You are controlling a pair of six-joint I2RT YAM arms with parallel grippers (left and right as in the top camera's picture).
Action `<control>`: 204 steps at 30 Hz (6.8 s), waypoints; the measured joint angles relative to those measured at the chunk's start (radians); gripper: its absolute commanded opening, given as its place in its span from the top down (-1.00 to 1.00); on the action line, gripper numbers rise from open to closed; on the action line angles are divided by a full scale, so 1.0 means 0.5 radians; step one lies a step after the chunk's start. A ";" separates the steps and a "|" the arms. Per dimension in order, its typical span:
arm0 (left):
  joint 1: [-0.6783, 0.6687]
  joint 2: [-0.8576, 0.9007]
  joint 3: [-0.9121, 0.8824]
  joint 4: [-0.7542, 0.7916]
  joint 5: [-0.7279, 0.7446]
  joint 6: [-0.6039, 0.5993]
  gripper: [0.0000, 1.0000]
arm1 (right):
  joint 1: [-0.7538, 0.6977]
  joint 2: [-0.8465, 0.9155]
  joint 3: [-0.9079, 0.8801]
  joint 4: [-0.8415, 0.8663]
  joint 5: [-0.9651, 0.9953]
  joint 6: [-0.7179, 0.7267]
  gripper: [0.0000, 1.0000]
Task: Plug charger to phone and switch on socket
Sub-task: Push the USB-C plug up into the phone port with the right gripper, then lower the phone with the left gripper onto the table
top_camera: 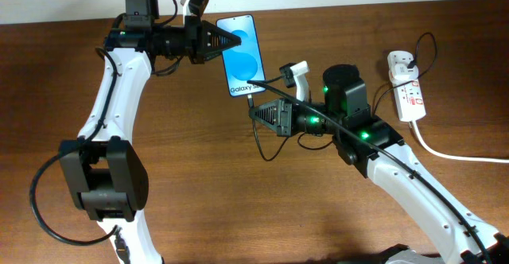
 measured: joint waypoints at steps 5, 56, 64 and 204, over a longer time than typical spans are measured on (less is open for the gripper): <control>0.000 0.000 0.000 0.001 0.000 0.001 1.00 | 0.000 0.000 0.000 -0.007 0.006 -0.004 0.92; -0.021 0.000 0.000 0.008 -0.043 0.016 1.00 | 0.002 0.000 0.000 -0.009 0.092 -0.158 0.92; -0.021 0.000 0.000 0.009 -0.054 0.016 1.00 | 0.004 0.000 0.000 -0.011 0.120 -0.176 0.92; -0.095 0.271 0.022 -0.874 -1.497 0.636 1.00 | -0.100 0.031 -0.037 -0.295 0.211 -0.177 -0.19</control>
